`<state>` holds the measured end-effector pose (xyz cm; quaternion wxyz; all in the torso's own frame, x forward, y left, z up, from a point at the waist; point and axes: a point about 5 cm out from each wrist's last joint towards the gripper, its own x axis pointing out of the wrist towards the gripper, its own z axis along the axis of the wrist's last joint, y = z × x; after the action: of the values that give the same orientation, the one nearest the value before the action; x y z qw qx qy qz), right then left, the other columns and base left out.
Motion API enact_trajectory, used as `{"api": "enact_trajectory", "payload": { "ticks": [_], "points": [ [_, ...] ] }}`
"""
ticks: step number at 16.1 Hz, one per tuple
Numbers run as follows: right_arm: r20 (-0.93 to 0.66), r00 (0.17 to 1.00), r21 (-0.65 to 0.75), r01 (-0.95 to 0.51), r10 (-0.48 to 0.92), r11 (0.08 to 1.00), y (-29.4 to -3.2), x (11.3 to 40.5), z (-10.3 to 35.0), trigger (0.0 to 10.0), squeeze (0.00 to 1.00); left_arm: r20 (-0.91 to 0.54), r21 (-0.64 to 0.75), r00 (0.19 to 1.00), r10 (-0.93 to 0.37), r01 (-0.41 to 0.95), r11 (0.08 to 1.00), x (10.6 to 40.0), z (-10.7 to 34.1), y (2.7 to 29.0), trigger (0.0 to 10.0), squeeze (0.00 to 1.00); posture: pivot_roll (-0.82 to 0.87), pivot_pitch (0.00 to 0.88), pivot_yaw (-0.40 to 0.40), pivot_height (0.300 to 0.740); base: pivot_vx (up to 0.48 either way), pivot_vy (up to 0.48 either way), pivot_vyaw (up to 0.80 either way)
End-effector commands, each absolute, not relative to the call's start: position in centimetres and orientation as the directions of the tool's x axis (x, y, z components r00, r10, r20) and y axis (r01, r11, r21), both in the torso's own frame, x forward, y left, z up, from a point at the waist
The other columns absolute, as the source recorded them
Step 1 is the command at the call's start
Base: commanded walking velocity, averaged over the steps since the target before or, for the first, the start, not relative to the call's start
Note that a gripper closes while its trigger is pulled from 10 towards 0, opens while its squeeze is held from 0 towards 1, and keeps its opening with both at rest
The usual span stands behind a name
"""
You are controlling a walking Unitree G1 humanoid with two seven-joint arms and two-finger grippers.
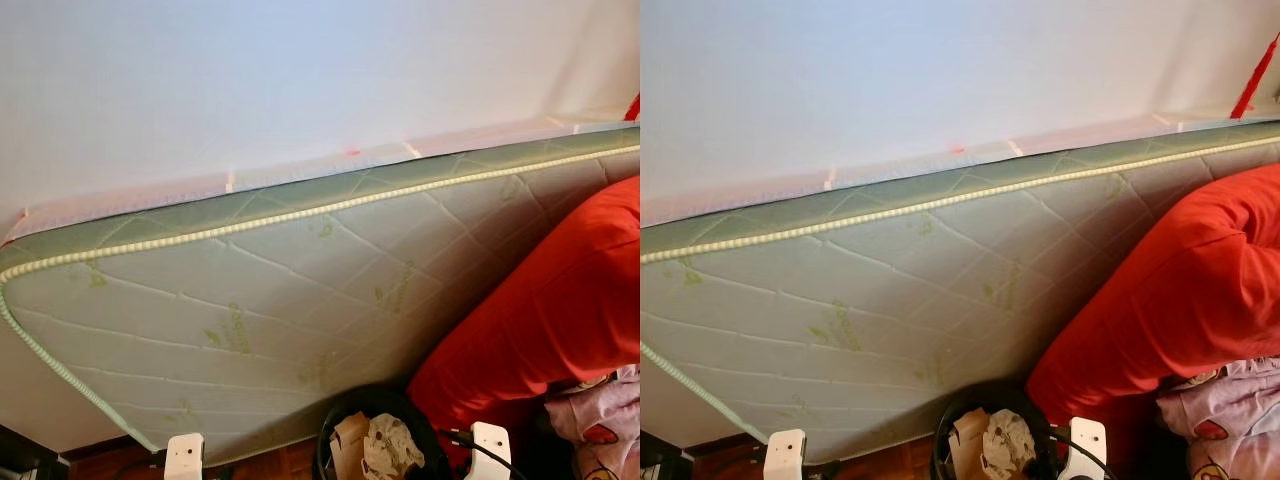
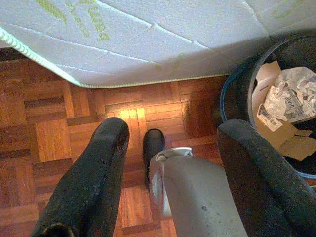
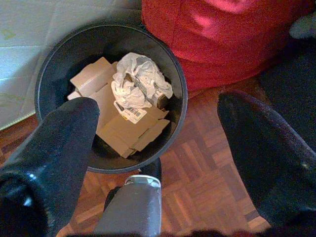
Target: Clean up the room
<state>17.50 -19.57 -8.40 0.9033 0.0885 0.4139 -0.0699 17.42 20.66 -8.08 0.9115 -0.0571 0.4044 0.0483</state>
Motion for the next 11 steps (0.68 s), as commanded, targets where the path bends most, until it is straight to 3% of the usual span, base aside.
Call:
{"api": "enact_trajectory", "payload": {
  "ticks": [1,8,11],
  "points": [
    [-0.773,0.632,0.105,0.205,-0.050,0.973,-19.48,16.95,-8.68,10.0,0.00,-0.761,-0.049,0.647,0.039,-0.118,0.992,16.97,-8.33,20.77,10.0,0.00,0.11,0.000,-0.013,0.740,0.000,0.000,0.00],
    [-0.776,0.630,0.122,0.187,-0.024,0.975,-19.24,17.13,-8.65,10.0,0.00,-0.758,-0.051,0.651,0.043,-0.125,0.991,17.17,-8.23,20.88,10.0,0.00,0.12,0.013,-0.018,0.740,0.000,0.000,0.00],
    [-0.779,0.626,0.128,0.181,-0.014,0.975,-19.05,17.14,-8.69,10.0,0.00,-0.763,-0.039,0.645,0.053,-0.127,0.991,17.09,-8.28,20.91,10.0,0.00,0.12,0.023,-0.019,0.740,-0.255,0.000,0.00]
  ]
}}
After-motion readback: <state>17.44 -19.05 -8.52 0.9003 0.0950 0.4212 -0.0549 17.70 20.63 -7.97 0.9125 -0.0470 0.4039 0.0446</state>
